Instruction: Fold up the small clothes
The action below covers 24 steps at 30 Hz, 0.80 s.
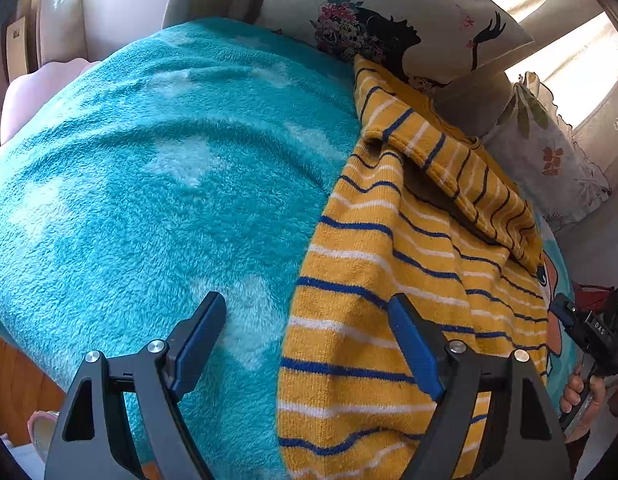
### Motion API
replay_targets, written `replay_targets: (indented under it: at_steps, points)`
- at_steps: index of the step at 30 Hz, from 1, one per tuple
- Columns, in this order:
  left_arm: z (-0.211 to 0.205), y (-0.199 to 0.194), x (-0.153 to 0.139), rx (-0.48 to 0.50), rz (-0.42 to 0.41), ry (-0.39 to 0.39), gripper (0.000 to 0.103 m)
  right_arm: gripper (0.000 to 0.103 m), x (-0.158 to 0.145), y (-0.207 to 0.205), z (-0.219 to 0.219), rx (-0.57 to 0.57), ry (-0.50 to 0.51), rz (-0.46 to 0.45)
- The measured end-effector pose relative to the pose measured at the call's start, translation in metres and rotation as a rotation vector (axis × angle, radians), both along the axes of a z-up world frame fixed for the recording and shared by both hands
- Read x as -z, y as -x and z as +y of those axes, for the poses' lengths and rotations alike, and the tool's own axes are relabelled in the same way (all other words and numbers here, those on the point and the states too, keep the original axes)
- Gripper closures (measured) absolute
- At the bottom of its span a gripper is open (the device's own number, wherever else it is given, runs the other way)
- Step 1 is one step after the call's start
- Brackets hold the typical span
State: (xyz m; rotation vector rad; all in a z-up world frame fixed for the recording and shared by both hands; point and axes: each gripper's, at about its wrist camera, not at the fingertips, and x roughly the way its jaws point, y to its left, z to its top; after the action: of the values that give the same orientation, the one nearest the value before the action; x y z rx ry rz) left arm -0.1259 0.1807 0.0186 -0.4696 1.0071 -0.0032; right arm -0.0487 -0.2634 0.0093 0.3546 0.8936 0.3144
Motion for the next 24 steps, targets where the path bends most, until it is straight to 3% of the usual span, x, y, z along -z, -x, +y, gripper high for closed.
replay_targets:
  at_steps: [5,10,13,16,18,22,24]
  points:
    - [-0.006,0.019,0.002,0.027,-0.063,0.113,0.020,0.054,0.034,0.037,0.002,-0.038,-0.150,0.072]
    - [-0.014,0.039,0.009,0.080,-0.116,0.300,0.020,0.051,0.049,0.064,0.015,-0.100,-0.331,0.076]
    - [-0.020,0.052,0.010,0.097,-0.137,0.345,0.021,0.051,0.049,0.074,0.028,-0.146,-0.324,0.053]
    - [-0.026,0.062,0.016,0.122,-0.131,0.418,0.031,0.051,0.050,0.085,0.035,-0.195,-0.379,0.050]
    - [-0.029,0.070,0.015,0.126,-0.140,0.412,0.033,0.051,0.050,0.094,0.042,-0.217,-0.380,0.035]
    - [-0.034,0.074,0.024,0.152,-0.102,0.489,0.050,0.051,0.051,0.112,0.049,-0.254,-0.382,0.017]
    - [-0.034,0.075,0.024,0.135,-0.106,0.471,0.055,0.051,0.052,0.121,0.053,-0.255,-0.356,0.002]
